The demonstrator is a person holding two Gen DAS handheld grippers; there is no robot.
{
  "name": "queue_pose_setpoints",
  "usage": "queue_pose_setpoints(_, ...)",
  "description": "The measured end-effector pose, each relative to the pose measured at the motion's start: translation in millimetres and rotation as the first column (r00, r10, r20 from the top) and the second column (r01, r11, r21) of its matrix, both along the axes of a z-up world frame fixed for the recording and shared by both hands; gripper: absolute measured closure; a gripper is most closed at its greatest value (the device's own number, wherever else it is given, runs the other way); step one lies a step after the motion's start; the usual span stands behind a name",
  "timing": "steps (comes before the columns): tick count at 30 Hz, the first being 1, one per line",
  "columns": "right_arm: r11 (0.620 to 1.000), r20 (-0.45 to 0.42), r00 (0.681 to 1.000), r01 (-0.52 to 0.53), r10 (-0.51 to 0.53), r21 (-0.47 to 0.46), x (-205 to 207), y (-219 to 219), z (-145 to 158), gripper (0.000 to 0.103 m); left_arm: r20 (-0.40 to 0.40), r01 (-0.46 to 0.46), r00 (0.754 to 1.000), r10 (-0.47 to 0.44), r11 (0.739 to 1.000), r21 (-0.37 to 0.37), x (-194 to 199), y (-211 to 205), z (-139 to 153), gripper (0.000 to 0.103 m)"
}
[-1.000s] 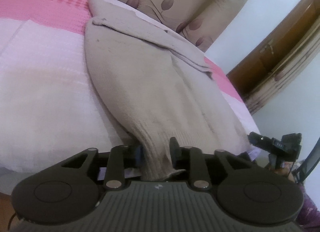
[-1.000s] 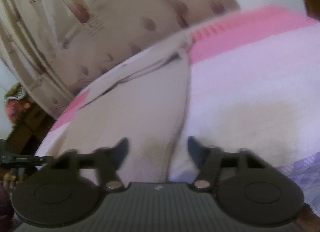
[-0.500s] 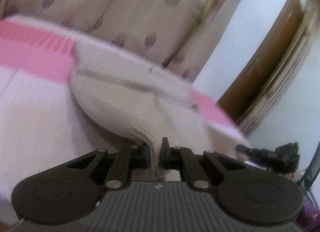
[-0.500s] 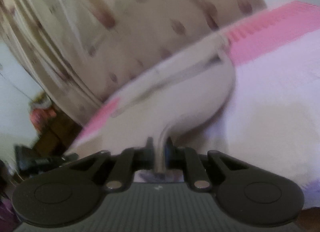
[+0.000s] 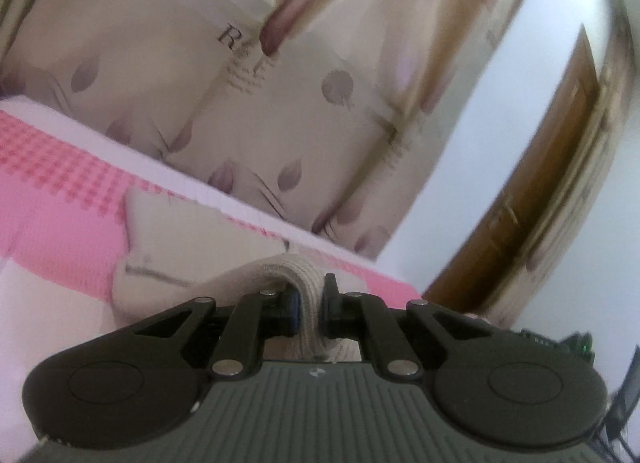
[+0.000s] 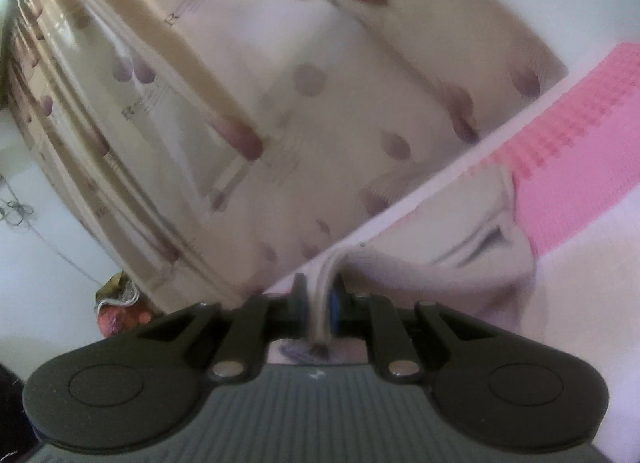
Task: Fold small clothes
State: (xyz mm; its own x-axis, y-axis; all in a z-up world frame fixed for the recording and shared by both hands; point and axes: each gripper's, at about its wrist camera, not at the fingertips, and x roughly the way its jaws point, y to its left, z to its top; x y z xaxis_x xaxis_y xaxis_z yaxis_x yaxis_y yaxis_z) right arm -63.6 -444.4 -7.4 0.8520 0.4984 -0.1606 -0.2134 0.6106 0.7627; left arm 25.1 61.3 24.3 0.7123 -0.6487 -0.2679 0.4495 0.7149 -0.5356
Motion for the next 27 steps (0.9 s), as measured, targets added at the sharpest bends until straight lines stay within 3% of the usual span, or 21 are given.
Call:
queue_pose_setpoints(7, 0.998, -0.003, 0.998, 0.056, -0.056, 0.005, 57.5, -13.1, 5.2, 0.092, -0.026, -0.089, 0.996, 0.089, 0.996, -0.001, 54.5, -6.7, 10.4, 0.093)
queue_pose_setpoints(14, 0.995, -0.043, 0.994, 0.102, -0.103, -0.019, 114.0, -27.6, -4.4, 0.092, -0.066, -0.167, 0.984, 0.166, 0.986, -0.004, 104.7, -13.8, -2.0, 0.093)
queue_pose_setpoints(27, 0.989, -0.211, 0.966, 0.149, -0.147, -0.004, 198.9, -35.8, -71.3, 0.091, -0.19, -0.292, 0.936, 0.295, 0.955, 0.046, 192.3, -25.2, -58.1, 0.093)
